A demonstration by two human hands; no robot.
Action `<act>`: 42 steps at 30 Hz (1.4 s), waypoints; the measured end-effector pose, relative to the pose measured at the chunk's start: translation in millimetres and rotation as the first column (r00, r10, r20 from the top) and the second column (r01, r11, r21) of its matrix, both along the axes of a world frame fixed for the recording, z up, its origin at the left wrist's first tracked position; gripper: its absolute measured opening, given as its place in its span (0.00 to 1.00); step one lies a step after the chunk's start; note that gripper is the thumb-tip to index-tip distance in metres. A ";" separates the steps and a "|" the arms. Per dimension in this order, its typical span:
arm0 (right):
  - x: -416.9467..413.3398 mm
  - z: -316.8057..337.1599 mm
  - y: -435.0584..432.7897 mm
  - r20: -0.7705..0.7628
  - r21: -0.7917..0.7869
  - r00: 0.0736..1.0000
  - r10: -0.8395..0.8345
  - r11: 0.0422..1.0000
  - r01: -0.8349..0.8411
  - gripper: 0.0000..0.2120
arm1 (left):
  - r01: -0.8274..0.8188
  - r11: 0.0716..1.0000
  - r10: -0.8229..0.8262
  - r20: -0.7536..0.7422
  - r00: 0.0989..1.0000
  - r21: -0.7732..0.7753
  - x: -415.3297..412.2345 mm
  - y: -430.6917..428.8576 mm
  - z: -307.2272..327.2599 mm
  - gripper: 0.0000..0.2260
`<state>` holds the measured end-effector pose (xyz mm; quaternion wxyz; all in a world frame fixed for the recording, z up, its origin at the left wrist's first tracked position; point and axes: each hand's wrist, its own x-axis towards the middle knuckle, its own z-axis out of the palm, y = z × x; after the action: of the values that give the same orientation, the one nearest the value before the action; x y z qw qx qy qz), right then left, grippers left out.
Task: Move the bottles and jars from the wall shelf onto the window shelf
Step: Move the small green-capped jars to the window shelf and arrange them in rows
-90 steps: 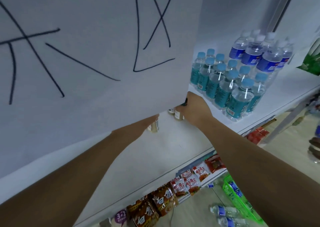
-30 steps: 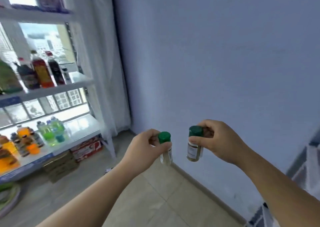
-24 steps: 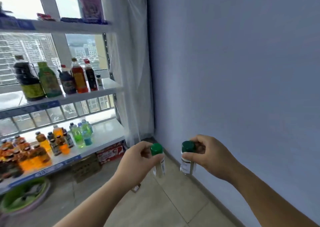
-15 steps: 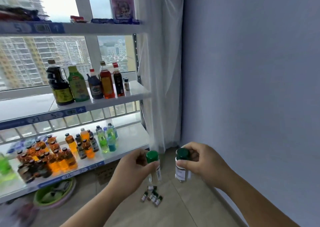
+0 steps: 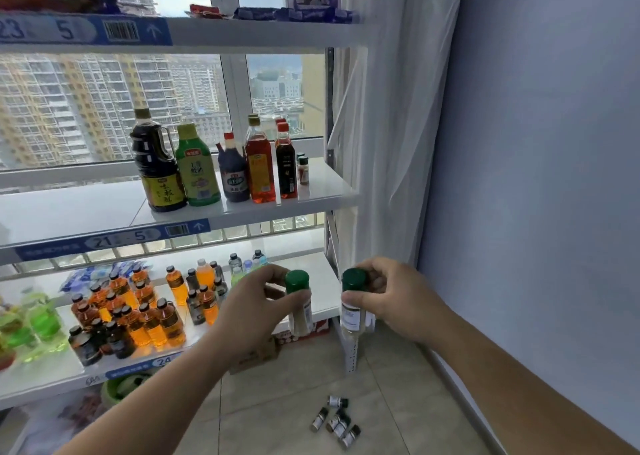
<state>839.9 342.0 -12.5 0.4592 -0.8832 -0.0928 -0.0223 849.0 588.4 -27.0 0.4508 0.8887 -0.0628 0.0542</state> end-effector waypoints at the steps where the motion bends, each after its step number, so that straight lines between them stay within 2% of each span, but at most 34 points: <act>1: 15.7 -0.6 4.5 0.000 -0.005 1.000 0.002 1.000 -0.002 0.17 | -0.003 1.000 0.003 -0.005 1.000 0.001 17.5 2.6 0.5 0.09; 8: 129.8 11.9 25.1 0.051 0.035 0.998 -0.041 0.999 0.039 0.22 | 0.003 1.000 -0.004 0.024 1.000 0.014 148.8 18.5 26.7 0.10; 11: 170.4 14.9 29.4 0.077 0.083 0.996 -0.052 0.996 0.046 0.20 | 0.058 0.996 -0.064 0.086 0.994 0.061 204.3 22.8 42.9 0.11; 16: 223.7 4.3 21.9 0.067 0.088 0.995 -0.075 0.994 0.069 0.18 | 0.091 0.963 -0.138 0.173 0.975 0.255 278.1 16.5 65.4 0.21; 21: 283.8 -1.3 -1.8 0.057 0.115 0.995 -0.081 0.991 0.074 0.15 | 0.146 0.889 -0.252 0.198 0.947 0.434 350.9 -3.8 89.0 0.22; 25: 331.9 0.1 -20.0 0.043 0.090 0.999 -0.033 0.996 0.029 0.17 | 0.185 0.780 -0.345 0.163 0.925 0.598 410.2 -25.6 112.3 0.23; 30: 388.7 6.9 -38.2 0.053 0.068 0.999 -0.012 0.998 0.008 0.17 | 0.165 0.550 -0.412 0.095 0.906 0.818 473.8 -56.1 131.7 0.18; 38: 449.2 1.5 -55.4 0.004 0.066 0.999 0.043 0.997 -0.043 0.16 | 0.110 0.305 -0.301 -0.014 0.954 0.946 544.2 -88.3 118.4 0.16; 42: 463.9 -3.4 -59.6 -0.004 0.082 1.000 0.027 0.996 -0.027 0.16 | 0.127 0.242 -0.246 -0.066 0.967 0.962 575.5 -86.3 105.1 0.17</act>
<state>1303.8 282.4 -15.8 0.4955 -0.8623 -0.1026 -0.0175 1424.5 502.1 78.1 -0.1791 0.9612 -0.2096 -0.0050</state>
